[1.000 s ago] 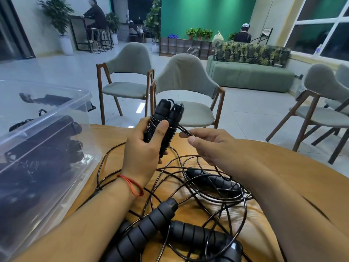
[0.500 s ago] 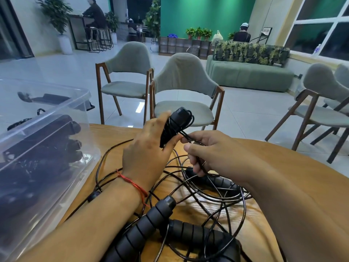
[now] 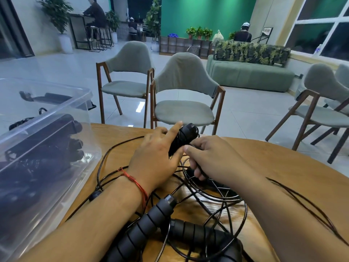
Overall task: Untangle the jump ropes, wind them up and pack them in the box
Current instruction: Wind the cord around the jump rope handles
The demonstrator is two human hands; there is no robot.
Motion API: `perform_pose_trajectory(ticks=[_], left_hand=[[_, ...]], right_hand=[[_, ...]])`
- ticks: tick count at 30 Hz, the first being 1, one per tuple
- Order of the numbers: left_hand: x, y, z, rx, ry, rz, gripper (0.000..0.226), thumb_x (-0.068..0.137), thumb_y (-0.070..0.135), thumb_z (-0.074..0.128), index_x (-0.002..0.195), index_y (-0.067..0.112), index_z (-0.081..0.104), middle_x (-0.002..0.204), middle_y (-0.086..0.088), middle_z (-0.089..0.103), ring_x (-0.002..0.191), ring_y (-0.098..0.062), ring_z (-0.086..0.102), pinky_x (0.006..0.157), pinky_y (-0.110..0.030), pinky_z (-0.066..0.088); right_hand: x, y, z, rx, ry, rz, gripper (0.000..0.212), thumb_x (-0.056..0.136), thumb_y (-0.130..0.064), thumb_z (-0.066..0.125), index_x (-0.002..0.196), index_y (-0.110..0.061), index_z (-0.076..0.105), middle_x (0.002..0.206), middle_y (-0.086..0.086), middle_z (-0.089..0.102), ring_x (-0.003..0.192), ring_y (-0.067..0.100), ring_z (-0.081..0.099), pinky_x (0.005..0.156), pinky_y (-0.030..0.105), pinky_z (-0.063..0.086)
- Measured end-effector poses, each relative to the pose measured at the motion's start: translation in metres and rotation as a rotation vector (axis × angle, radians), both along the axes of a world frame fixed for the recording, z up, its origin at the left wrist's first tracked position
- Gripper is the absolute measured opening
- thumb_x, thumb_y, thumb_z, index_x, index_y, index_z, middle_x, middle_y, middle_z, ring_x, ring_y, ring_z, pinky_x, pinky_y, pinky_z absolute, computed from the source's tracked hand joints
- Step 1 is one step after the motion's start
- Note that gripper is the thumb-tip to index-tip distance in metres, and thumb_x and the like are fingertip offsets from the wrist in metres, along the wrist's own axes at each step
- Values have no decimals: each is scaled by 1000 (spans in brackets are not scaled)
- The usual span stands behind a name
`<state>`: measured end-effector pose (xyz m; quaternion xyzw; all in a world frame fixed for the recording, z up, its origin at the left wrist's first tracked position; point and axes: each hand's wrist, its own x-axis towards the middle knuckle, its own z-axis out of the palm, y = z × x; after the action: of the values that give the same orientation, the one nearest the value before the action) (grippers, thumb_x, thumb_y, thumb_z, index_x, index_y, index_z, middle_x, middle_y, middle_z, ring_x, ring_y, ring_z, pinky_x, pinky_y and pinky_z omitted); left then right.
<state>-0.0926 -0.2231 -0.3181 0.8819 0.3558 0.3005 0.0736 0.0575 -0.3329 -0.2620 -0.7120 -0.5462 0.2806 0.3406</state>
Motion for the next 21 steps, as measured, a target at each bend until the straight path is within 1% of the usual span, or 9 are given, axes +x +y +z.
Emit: perform_pose_trajectory(ticks=[4,6,8,10,12,14,17,19,21], left_hand=[[0,0,2,-67,-1,-106,74,103,49,53,165,46,13,151,10,50,125,-15,57,94,-35,55],[1,-6,3,-106,-26,-193,79,102,44,54,166,44,8,152,10,49,123,-10,56,95,-32,55],[1,-9,4,-190,-78,-269,75,102,43,47,166,45,9,155,12,47,129,-7,51,102,-35,53],[-1,-7,8,-341,-201,-322,66,103,39,40,164,48,20,159,15,45,140,-2,43,114,-38,46],[-3,-4,9,-442,-349,-385,57,106,30,42,160,46,36,156,18,48,141,3,43,119,-38,43],[-6,-5,13,-422,-454,-432,52,106,26,53,155,44,47,151,17,51,139,-6,50,112,-41,51],[-6,-3,14,-561,-638,-444,64,94,32,77,150,46,50,140,9,55,120,-21,63,85,-40,65],[-6,3,15,-764,-762,-406,90,77,38,90,154,45,43,138,7,58,121,-23,65,87,-44,64],[-7,9,12,-928,-735,-426,94,69,45,91,152,37,48,137,0,63,125,-25,65,96,-46,60]], right_hand=[[0,4,-5,-2,8,-51,27,108,-43,58,96,-23,73,67,-1,71,57,14,71,63,32,61],[3,4,-6,26,-11,-66,27,105,-47,61,94,-25,72,67,-1,70,59,14,71,63,32,61],[7,2,-3,55,-14,-75,25,102,-50,66,97,-27,73,67,-1,68,59,14,71,62,31,60],[11,0,1,79,-23,-77,28,99,-53,69,99,-26,75,65,1,67,55,13,68,59,29,58],[12,-1,4,125,-61,-82,30,96,-57,71,97,-27,76,61,-1,65,51,13,67,56,29,55],[14,-2,5,187,-71,-86,30,96,-58,71,100,-29,76,57,-8,63,50,11,64,56,30,53],[18,-4,9,256,61,-52,27,98,-51,71,113,-30,77,53,-15,60,49,12,55,55,26,49],[19,-6,11,274,90,3,24,101,-46,69,117,-31,78,52,-14,57,48,12,51,53,23,45],[19,-6,11,281,106,56,23,103,-39,68,122,-31,77,55,-18,59,50,12,50,53,23,45]])
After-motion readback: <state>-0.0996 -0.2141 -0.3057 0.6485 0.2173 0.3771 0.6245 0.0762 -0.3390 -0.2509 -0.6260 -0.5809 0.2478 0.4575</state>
